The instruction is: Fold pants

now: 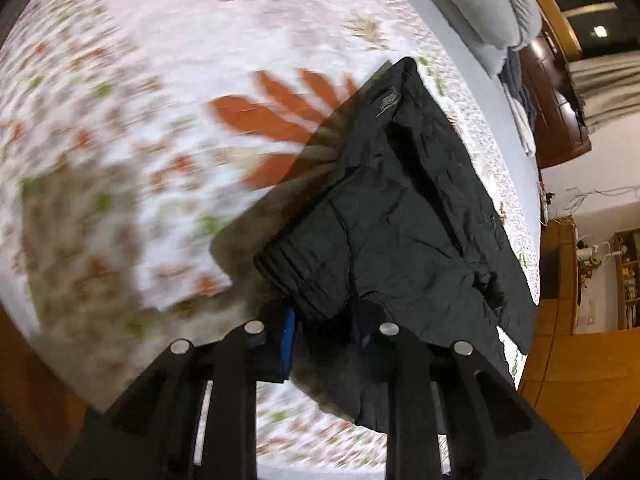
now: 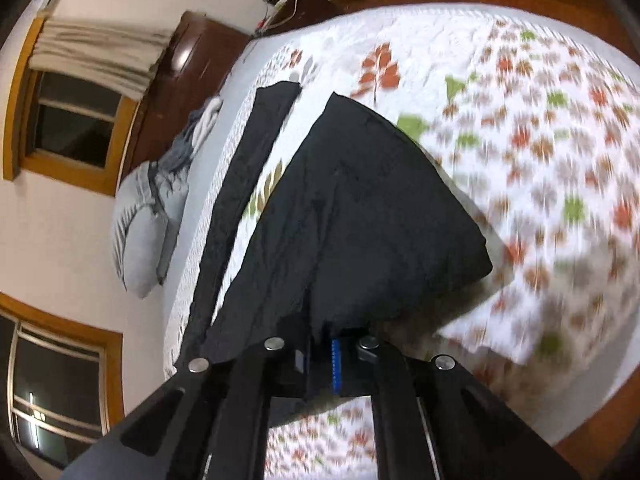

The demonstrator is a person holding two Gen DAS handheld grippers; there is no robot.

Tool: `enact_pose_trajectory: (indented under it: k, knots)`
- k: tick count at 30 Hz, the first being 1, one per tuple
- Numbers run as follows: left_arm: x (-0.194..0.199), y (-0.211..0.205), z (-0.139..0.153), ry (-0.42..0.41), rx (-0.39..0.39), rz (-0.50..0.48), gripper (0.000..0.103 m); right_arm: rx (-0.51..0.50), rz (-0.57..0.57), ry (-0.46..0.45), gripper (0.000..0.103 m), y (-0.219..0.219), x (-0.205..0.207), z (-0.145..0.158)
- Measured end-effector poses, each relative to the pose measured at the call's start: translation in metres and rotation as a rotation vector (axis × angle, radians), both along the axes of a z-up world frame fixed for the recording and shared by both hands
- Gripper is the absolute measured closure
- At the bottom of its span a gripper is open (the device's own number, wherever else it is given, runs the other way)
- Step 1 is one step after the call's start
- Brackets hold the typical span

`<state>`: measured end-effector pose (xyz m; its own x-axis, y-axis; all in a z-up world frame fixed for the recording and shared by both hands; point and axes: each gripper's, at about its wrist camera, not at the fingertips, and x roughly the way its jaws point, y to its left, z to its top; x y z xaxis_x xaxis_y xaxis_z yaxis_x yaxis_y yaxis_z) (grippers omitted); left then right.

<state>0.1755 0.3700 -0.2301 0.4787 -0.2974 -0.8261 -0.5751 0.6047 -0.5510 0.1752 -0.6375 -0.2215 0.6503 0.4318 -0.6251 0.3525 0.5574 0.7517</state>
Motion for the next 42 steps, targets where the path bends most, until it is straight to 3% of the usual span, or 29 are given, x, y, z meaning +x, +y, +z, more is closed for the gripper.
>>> enact_pose_trajectory:
  k: [6,10,11,13,14,15,18,22,24,27,32,35,37,42]
  knots:
    - [-0.029,0.024,-0.01,0.006,-0.016,0.016,0.083,-0.03,0.055,0.054,0.096,0.023,-0.014,-0.007]
    - [-0.022,0.022,-0.015,0.006,0.014,-0.028,0.073,-0.067,0.074,0.123,0.088,0.029,-0.005,-0.024]
    - [-0.026,0.023,-0.011,-0.013,0.008,-0.039,0.069,-0.064,0.085,0.125,0.084,0.029,-0.003,-0.025]
    - [-0.033,0.026,0.0,-0.022,0.044,-0.041,0.031,-0.047,0.114,0.121,0.063,0.028,-0.003,-0.018]
    - [-0.041,0.028,0.014,-0.025,0.116,-0.036,0.023,-0.064,0.127,0.121,0.046,0.027,-0.006,-0.008]
    - [-0.043,0.03,0.026,-0.035,0.169,-0.048,0.016,-0.091,0.128,0.126,0.037,0.026,-0.008,-0.001]
    - [-0.034,0.036,0.059,-0.102,0.272,-0.118,0.013,-0.252,0.136,0.166,0.035,0.016,-0.017,0.032]
    - [0.029,0.04,0.081,-0.161,0.327,-0.245,0.006,-0.368,0.176,0.113,0.033,0.023,-0.001,0.078]
    - [0.073,0.041,0.08,-0.168,0.316,-0.306,0.005,-0.376,0.216,0.054,0.014,0.04,0.024,0.099]
    - [0.141,0.052,0.067,-0.166,0.275,-0.335,0.005,-0.403,0.272,0.014,0.011,0.066,0.073,0.113]
    - [0.227,0.063,0.027,-0.098,0.167,-0.356,0.006,-0.298,0.364,-0.013,0.011,0.111,0.171,0.113]
    - [0.259,0.066,0.012,-0.072,0.185,-0.374,0.006,-0.271,0.385,-0.006,0.011,0.133,0.221,0.108]
    - [0.278,0.065,-0.003,-0.054,0.156,-0.402,0.006,-0.269,0.4,0.002,0.011,0.142,0.246,0.103]
    - [0.302,0.057,-0.023,-0.039,0.17,-0.482,0.008,-0.268,0.437,0.013,0.011,0.148,0.305,0.087]
